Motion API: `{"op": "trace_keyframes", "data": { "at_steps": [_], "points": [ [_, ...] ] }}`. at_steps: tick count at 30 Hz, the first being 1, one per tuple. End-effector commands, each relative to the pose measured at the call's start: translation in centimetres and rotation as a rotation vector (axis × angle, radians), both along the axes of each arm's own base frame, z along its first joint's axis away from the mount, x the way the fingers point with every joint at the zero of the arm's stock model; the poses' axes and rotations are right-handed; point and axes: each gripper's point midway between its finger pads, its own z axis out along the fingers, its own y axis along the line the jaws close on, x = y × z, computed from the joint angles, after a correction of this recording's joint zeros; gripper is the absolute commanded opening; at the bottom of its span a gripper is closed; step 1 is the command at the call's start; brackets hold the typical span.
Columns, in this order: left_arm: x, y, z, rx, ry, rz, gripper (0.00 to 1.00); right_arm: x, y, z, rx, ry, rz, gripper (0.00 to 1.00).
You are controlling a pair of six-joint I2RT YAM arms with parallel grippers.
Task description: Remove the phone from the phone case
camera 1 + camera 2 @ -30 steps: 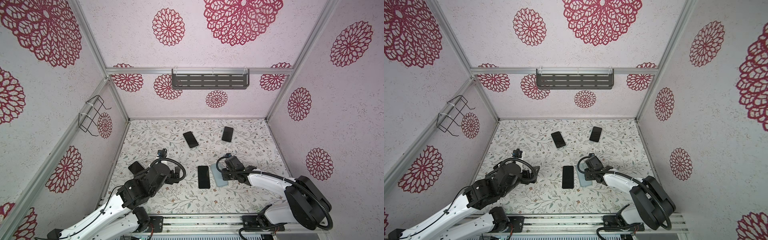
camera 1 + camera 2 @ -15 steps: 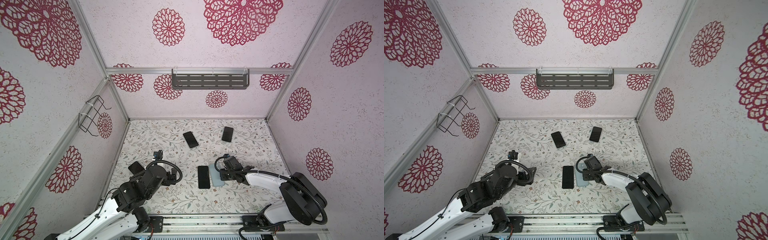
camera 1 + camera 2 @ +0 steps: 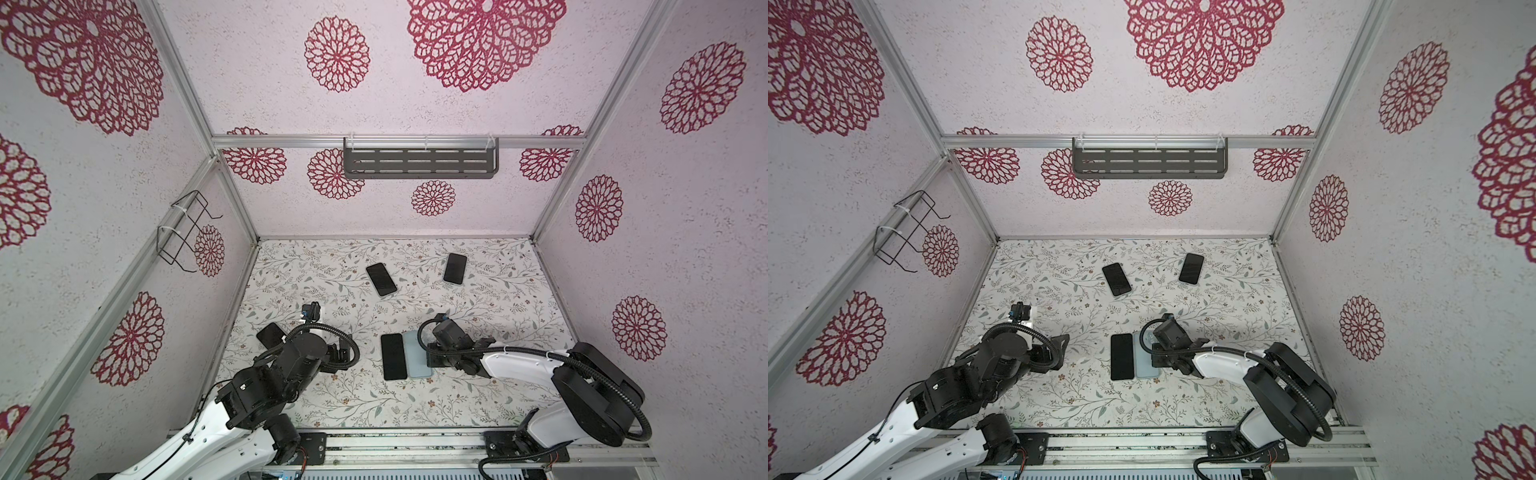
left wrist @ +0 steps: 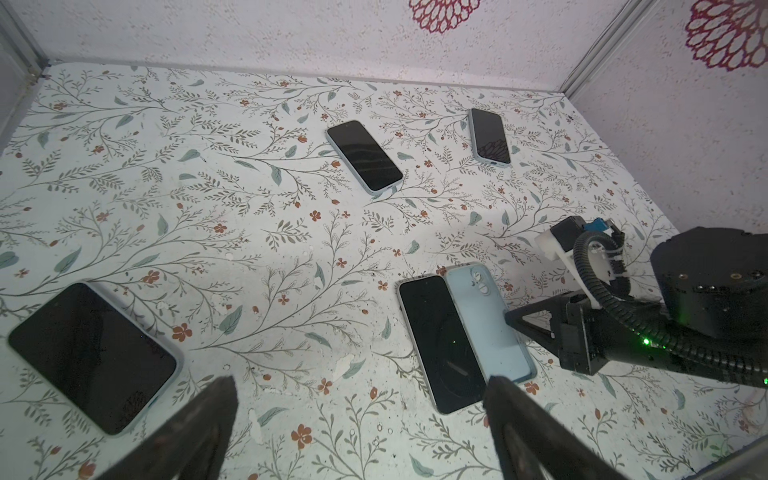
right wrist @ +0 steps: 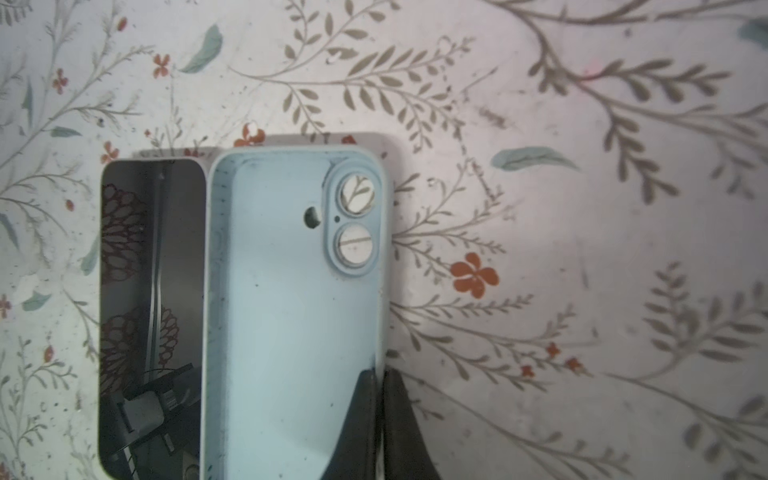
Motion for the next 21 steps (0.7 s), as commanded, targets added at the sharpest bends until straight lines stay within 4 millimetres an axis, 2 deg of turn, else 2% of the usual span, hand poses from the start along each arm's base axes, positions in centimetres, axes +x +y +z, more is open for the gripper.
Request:
{"op": "trace_keyframes", "data": {
  "at_steps": [1,13,17,21],
  "points": [
    [0.1,0.7,0.4,-0.011,-0.009,0.032,0.97,-0.7,1.4,-0.4,0.059,0.042,-0.056,0.07],
    [0.4,0.4,1.3,-0.034,-0.023,0.037,0.97,-1.8,7.9,1.2,0.199,0.042,-0.132,0.05],
    [0.4,0.4,1.5,-0.040,-0.025,0.036,0.97,-1.6,7.6,1.6,0.162,0.023,-0.156,0.05],
    [0.3,0.1,1.3,-0.052,-0.023,0.029,0.97,-0.8,5.6,2.8,0.065,-0.028,-0.159,0.03]
  ]
}}
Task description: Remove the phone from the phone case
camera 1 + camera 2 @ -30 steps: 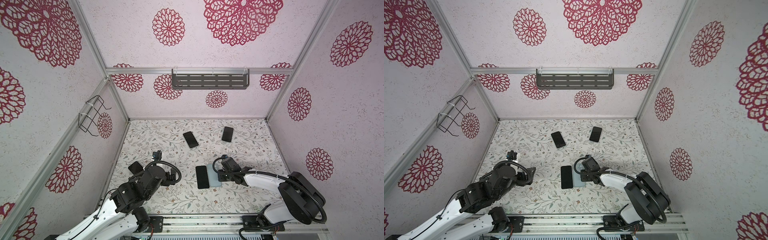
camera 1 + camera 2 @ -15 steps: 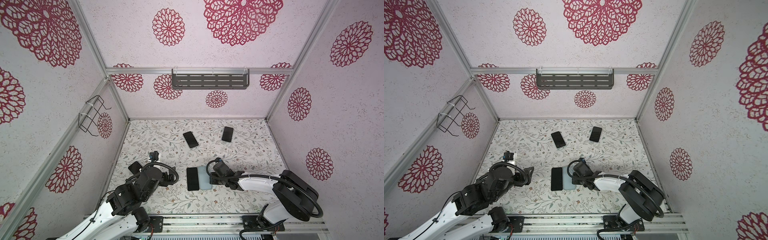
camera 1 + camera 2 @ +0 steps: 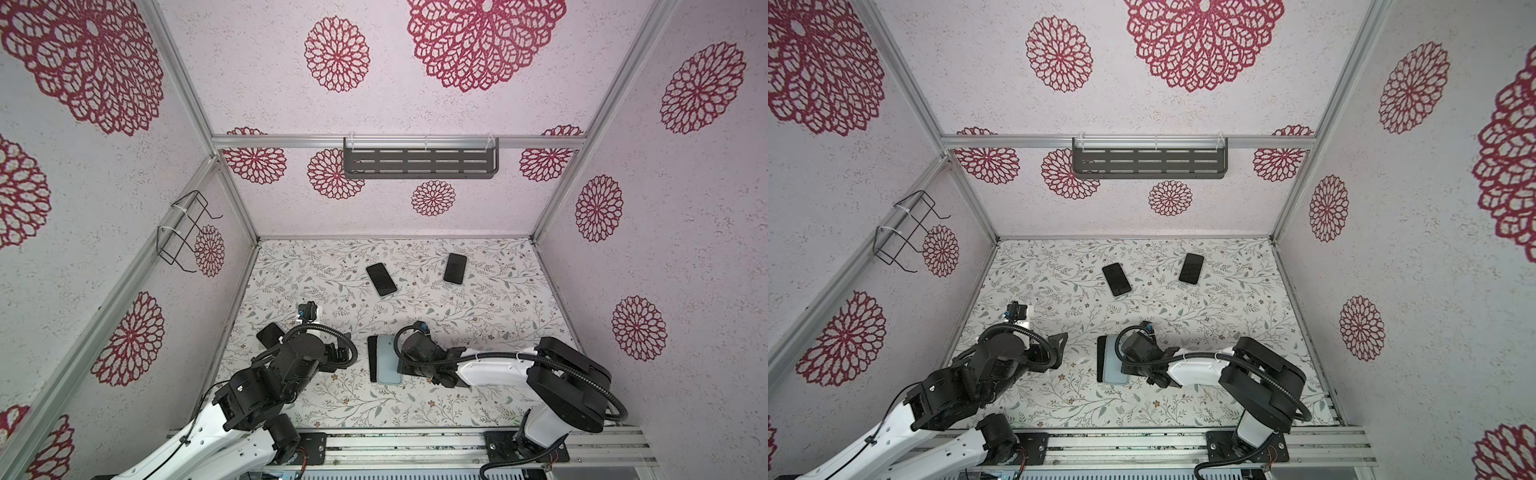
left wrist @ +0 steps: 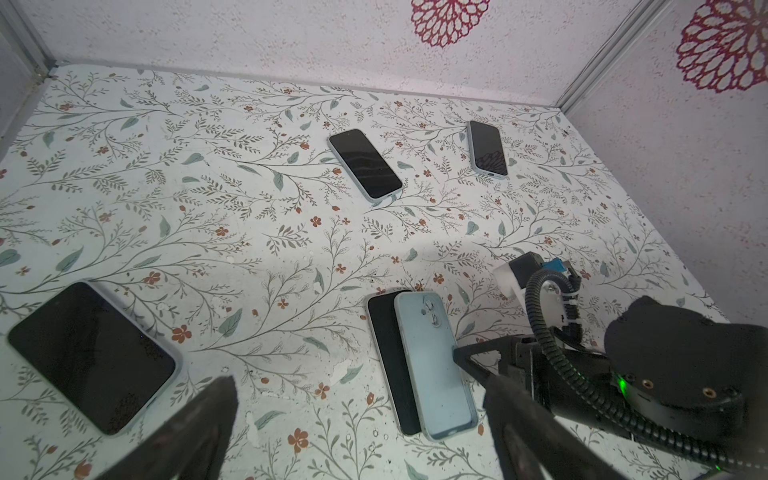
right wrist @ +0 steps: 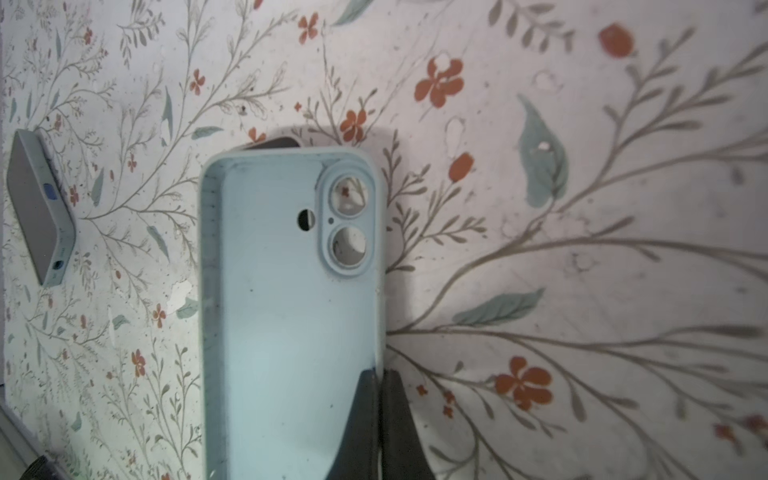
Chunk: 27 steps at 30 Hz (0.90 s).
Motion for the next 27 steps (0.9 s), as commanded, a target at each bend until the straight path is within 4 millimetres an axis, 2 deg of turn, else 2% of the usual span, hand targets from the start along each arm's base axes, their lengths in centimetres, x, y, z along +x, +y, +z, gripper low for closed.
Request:
{"op": "trace_keyframes", "data": {
  "at_steps": [1,6,10,15,18,27],
  "points": [
    [0.3,-0.1,1.0,-0.040,-0.019,0.011,0.97,1.2,-2.3,1.7,-0.094,-0.054,-0.046,0.03],
    [0.3,-0.4,1.2,-0.052,-0.018,0.000,0.97,1.2,-5.3,1.5,-0.232,-0.057,-0.024,0.01],
    [0.3,-0.8,1.2,-0.062,-0.014,-0.009,0.97,1.2,-6.8,0.7,-0.343,-0.047,0.003,0.01],
    [0.4,-1.2,1.1,-0.073,-0.004,-0.019,0.97,1.7,-5.9,0.3,-0.366,-0.041,0.028,0.01],
    [0.4,-1.3,1.1,-0.075,-0.001,-0.021,0.97,2.1,-4.6,0.5,-0.320,-0.044,0.037,0.02],
    [0.5,-1.4,1.6,-0.085,-0.012,-0.020,0.97,1.0,-0.6,-0.1,-0.189,-0.017,0.044,0.04]
  ]
}}
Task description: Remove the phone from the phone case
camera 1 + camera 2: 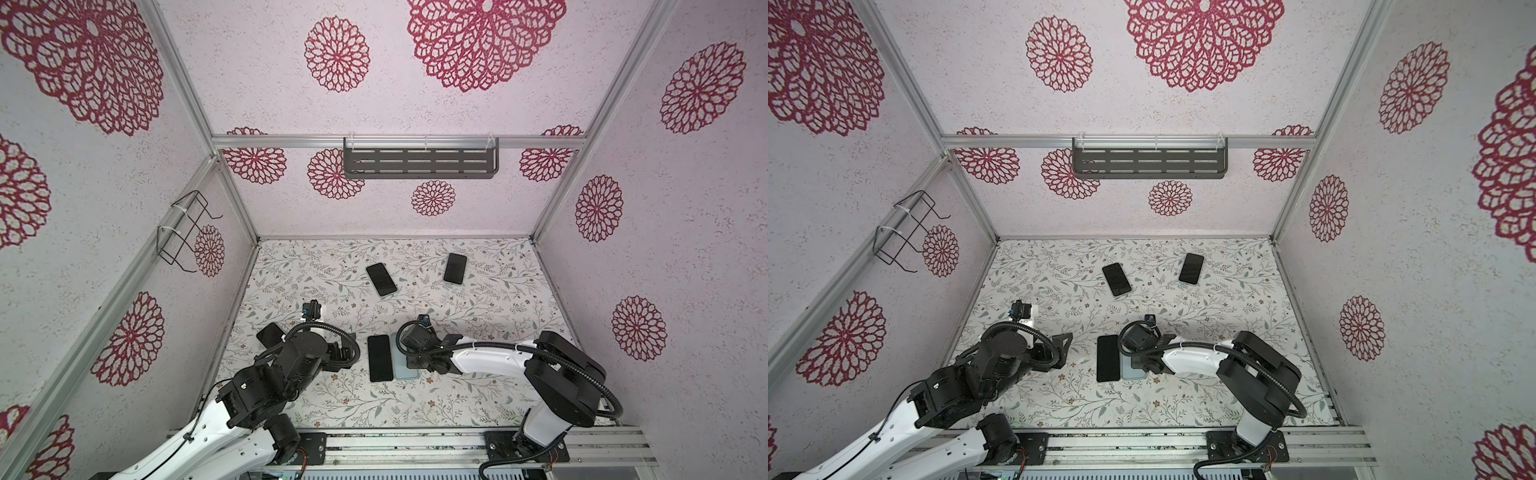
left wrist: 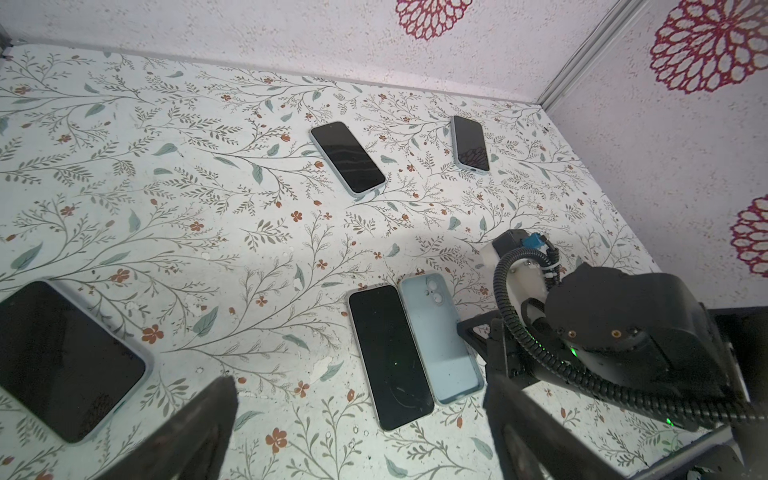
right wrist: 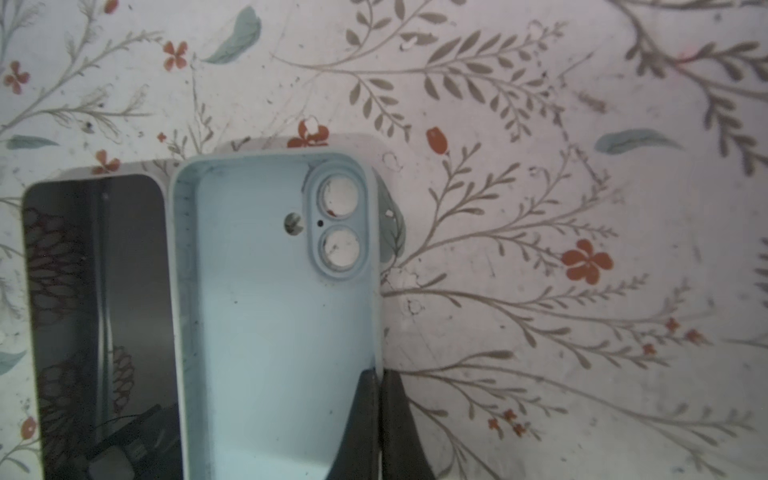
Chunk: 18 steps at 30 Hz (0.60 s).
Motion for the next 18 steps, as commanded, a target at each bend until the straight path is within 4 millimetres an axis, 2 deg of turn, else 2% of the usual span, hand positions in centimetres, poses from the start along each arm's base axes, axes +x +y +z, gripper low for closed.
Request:
{"op": "trace_keyframes", "data": {
  "at_steps": [1,8,16,18],
  "points": [
    [0.4,-0.2,1.7,-0.046,-0.032,0.009,0.97,-0.5,2.8,0.8,0.098,0.006,0.004,0.04],
    [0.4,-0.1,1.9,-0.054,-0.039,0.010,0.97,-1.5,5.6,1.9,0.168,0.008,0.024,0.07],
    [0.2,0.2,1.9,-0.060,-0.042,0.013,0.97,-1.0,6.8,1.7,0.172,0.013,0.010,0.09],
    [0.1,0.3,2.0,-0.065,-0.042,0.015,0.97,-0.7,6.5,1.7,0.154,0.006,0.001,0.08]
  ]
}}
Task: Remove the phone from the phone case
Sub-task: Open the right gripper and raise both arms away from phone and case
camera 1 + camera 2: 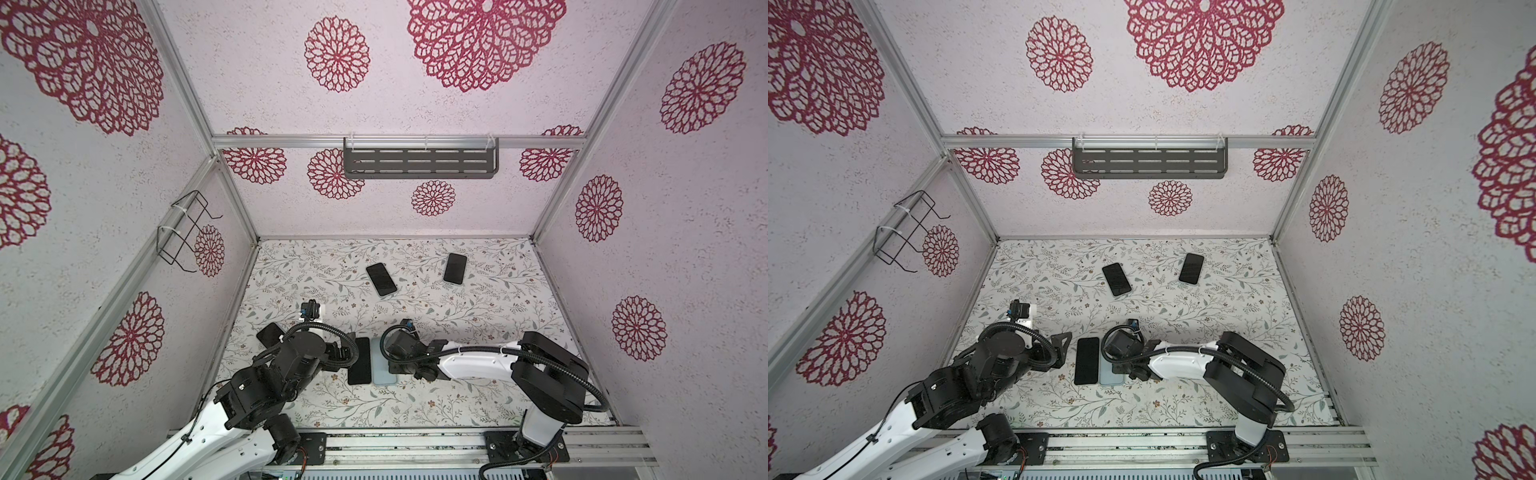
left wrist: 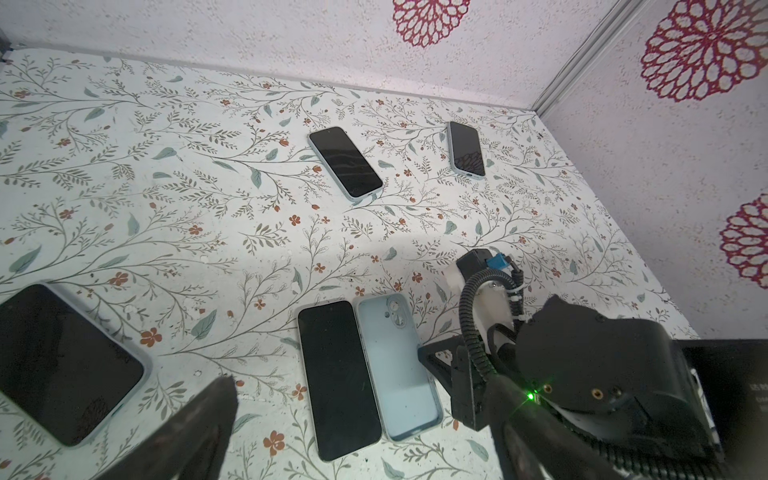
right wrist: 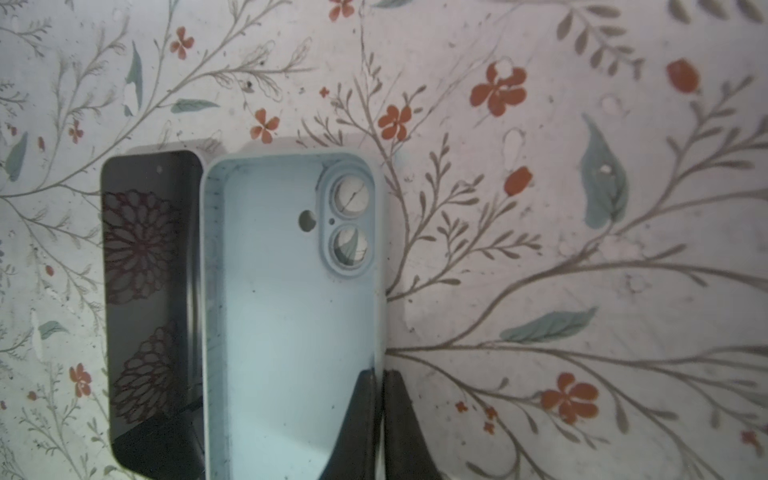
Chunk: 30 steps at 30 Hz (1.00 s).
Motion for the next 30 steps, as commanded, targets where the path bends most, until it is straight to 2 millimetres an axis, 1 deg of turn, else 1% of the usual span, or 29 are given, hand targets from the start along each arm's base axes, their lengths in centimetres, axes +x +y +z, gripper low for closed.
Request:
{"op": "trace_keyframes", "data": {
  "at_steps": [1,4,6,8,12,18,26,30],
  "points": [
    [0.1,0.2,1.5,-0.051,-0.029,0.015,0.97,0.9,0.3,1.3,0.012,-0.030,-0.036,0.08],
    [0.0,0.2,1.7,-0.065,-0.035,0.012,0.97,1.5,-0.6,1.4,-0.002,-0.037,-0.052,0.09],
    [0.1,0.1,1.7,-0.067,-0.035,0.010,0.97,1.9,-1.2,1.3,-0.040,-0.051,-0.057,0.09],
    [0.1,0.0,1.6,-0.069,-0.031,0.008,0.97,2.3,-1.4,1.1,-0.066,-0.049,-0.049,0.08],
    [0.2,-0.3,1.5,-0.074,-0.022,0.004,0.97,2.4,-0.4,0.6,-0.052,-0.036,-0.029,0.09],
    [0.2,-0.5,1.7,-0.084,-0.023,0.003,0.97,1.3,1.5,0.7,0.005,-0.014,0.001,0.11],
    [0.3,-0.7,1.6,-0.091,-0.017,0.000,0.97,0.1,3.1,1.2,0.056,-0.005,0.031,0.13],
    [0.3,-0.8,1.5,-0.096,-0.013,0.001,0.97,0.0,3.3,1.3,0.071,-0.003,0.026,0.17]
  ]
}}
